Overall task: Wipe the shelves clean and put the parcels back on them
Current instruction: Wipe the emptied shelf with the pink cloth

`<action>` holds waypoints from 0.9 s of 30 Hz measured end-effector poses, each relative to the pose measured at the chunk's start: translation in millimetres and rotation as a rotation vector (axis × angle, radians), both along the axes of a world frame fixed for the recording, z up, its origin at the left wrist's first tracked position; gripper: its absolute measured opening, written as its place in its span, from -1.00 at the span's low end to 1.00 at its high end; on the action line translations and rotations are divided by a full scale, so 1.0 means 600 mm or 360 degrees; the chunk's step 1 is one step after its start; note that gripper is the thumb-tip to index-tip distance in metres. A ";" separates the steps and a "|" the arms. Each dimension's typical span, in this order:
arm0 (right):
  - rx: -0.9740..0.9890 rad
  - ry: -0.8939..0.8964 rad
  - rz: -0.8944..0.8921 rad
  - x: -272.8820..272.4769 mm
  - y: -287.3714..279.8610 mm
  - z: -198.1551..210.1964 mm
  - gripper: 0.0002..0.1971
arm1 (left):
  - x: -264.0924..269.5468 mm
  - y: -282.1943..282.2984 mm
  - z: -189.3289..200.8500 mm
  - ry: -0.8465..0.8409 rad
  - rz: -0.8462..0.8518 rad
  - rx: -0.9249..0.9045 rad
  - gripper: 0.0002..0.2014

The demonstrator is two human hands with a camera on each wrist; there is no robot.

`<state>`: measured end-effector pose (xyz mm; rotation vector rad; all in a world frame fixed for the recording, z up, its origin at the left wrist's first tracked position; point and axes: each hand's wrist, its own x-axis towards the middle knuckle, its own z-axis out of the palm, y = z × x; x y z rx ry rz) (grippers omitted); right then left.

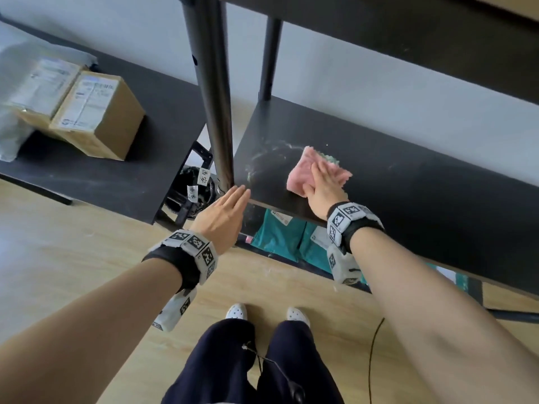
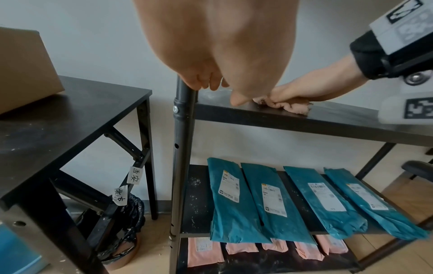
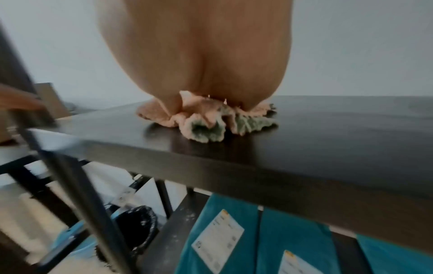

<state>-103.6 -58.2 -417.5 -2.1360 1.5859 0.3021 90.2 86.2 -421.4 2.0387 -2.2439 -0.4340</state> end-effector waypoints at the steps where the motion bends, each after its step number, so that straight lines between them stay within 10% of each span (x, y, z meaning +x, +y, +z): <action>1: 0.0020 0.0034 0.0024 -0.003 0.009 -0.007 -0.37 | -0.003 0.000 0.004 -0.0015 0.0010 0.0018 -0.42; 7: 0.0097 0.0055 0.0513 0.126 0.018 -0.019 -0.31 | -0.039 -0.012 0.026 -0.0310 -0.0011 0.0097 -0.37; 17: -0.0127 0.0301 0.0109 0.095 -0.122 0.008 -0.23 | -0.042 -0.041 0.026 -0.0062 0.0279 0.0040 -0.40; 27: 0.0076 -0.0103 0.0938 0.209 -0.046 -0.022 -0.30 | -0.035 -0.043 0.031 -0.0044 0.0247 -0.0003 -0.39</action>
